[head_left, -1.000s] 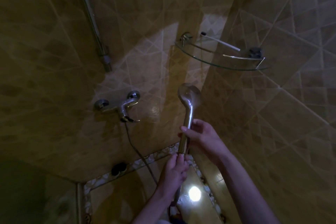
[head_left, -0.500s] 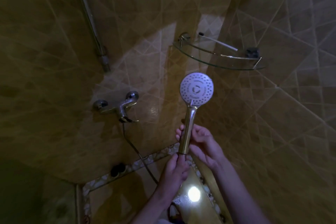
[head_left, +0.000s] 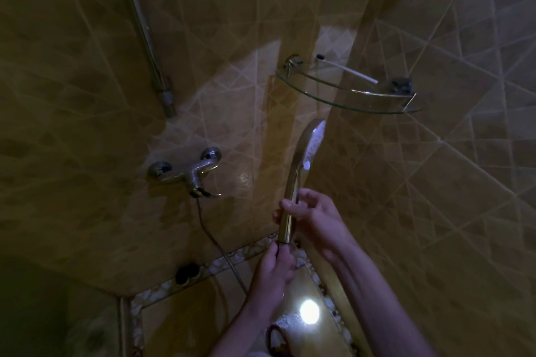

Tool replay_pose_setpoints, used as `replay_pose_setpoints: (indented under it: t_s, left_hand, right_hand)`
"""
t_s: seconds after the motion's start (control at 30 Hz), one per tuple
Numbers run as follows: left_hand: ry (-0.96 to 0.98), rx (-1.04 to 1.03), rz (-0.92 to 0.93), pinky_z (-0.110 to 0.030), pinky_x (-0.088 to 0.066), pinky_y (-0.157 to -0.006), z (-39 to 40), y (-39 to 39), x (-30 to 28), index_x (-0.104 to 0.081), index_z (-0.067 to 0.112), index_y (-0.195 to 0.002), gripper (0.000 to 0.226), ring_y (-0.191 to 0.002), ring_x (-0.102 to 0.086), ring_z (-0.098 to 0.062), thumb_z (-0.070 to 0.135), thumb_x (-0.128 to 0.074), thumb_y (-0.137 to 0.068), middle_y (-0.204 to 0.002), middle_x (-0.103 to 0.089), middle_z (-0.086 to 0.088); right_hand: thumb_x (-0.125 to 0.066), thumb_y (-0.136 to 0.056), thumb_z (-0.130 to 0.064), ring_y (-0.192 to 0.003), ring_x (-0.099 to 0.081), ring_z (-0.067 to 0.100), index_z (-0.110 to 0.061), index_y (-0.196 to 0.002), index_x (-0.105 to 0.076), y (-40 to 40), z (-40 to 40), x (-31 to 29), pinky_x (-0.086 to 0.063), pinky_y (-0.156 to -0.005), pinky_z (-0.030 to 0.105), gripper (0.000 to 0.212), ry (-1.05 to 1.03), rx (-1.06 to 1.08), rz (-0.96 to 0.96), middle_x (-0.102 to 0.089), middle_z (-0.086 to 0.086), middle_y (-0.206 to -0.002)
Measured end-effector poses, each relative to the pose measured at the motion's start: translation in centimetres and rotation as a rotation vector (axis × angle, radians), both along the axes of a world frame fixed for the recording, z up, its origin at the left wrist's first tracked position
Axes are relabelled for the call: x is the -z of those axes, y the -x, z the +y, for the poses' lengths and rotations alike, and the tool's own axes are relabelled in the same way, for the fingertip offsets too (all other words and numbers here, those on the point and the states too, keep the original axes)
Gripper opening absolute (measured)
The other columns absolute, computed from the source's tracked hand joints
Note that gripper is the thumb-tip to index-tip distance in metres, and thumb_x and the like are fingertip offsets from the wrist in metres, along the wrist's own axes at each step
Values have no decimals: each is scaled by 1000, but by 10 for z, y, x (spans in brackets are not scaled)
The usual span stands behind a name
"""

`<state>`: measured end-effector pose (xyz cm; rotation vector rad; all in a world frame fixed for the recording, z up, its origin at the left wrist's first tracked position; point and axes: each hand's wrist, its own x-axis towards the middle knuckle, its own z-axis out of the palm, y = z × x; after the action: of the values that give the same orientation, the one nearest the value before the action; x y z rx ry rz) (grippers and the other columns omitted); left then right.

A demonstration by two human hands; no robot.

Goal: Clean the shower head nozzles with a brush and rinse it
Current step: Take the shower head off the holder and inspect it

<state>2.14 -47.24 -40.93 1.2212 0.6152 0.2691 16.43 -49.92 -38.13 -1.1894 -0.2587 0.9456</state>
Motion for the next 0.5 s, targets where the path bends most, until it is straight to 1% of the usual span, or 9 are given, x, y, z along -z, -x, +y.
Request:
replay_pose_setpoints:
  t_s: [0.03,0.1,0.17,0.23,0.27,0.33,0.4,0.43,0.5]
  left_hand:
    - [29,-4,-23,-11,-27,-43,1,1,-1,-53,15,-94,17,-49,-34,0,24,-40,-99,-62,-42,10]
    - [47,-2,-48,-11,-25,-42,1,0,-2,-53,13,-96,18,-49,-32,0,24,-40,-99,-62,-40,8]
    - [30,-7,-47,-11,-26,-43,0,0,0,-54,11,-97,18,-49,-33,0,23,-40,-98,-62,-40,9]
    - [-15,-21,-24,-10,-30,-45,1,0,4,-55,11,-97,19,-48,-37,1,21,-39,-99,-62,-44,11]
    - [-40,-33,-7,-10,-32,-47,1,0,6,-55,11,-96,19,-49,-40,2,21,-39,-99,-61,-47,11]
    - [-71,-46,24,-10,-35,-50,3,-1,9,-54,14,-93,19,-51,-43,2,21,-38,-99,-58,-50,13]
    - [-83,-36,50,-10,-36,-51,2,-2,10,-53,17,-90,18,-52,-43,1,24,-39,-99,-55,-48,15]
    - [-71,-38,57,-10,-37,-51,1,-2,10,-52,18,-88,18,-51,-43,2,25,-39,-99,-55,-47,14]
    - [-22,-44,44,-10,-35,-48,2,-2,10,-52,17,-87,18,-48,-40,2,24,-40,-99,-60,-45,12]
  right_hand:
    - [-74,-76,-3,-86,-68,38,4,-107,-56,-1,-1,3,-56,-81,47,36,-94,-33,114,-66,20,-89]
    - [-65,-83,-4,-98,-66,38,4,-105,-53,-2,-5,8,-53,-89,50,27,-254,-128,273,-66,21,-97]
    - [-59,-85,-5,-109,-62,40,4,-107,-53,-4,-8,12,-50,-94,52,24,-300,-186,316,-65,22,-105]
    - [-62,-85,-8,-112,-61,39,4,-111,-56,-5,-10,10,-48,-96,53,29,-268,-200,259,-68,21,-106]
    - [-65,-84,-11,-105,-63,36,1,-108,-60,-4,-11,7,-47,-95,52,28,-222,-195,202,-70,16,-98]
    - [-71,-84,-23,-83,-64,25,-8,-93,-67,0,-10,0,-49,-83,46,18,-64,-165,-28,-68,6,-79]
    - [-71,-84,-29,-75,-61,23,-10,-85,-68,2,-7,1,-53,-72,41,20,99,-72,-295,-63,6,-76]
    - [-70,-85,-29,-76,-60,24,-8,-85,-68,2,-6,4,-54,-73,44,21,117,-32,-342,-62,9,-78]
    - [-66,-87,-21,-83,-61,28,-2,-94,-67,1,-5,9,-55,-85,52,20,43,-12,-221,-62,15,-86]
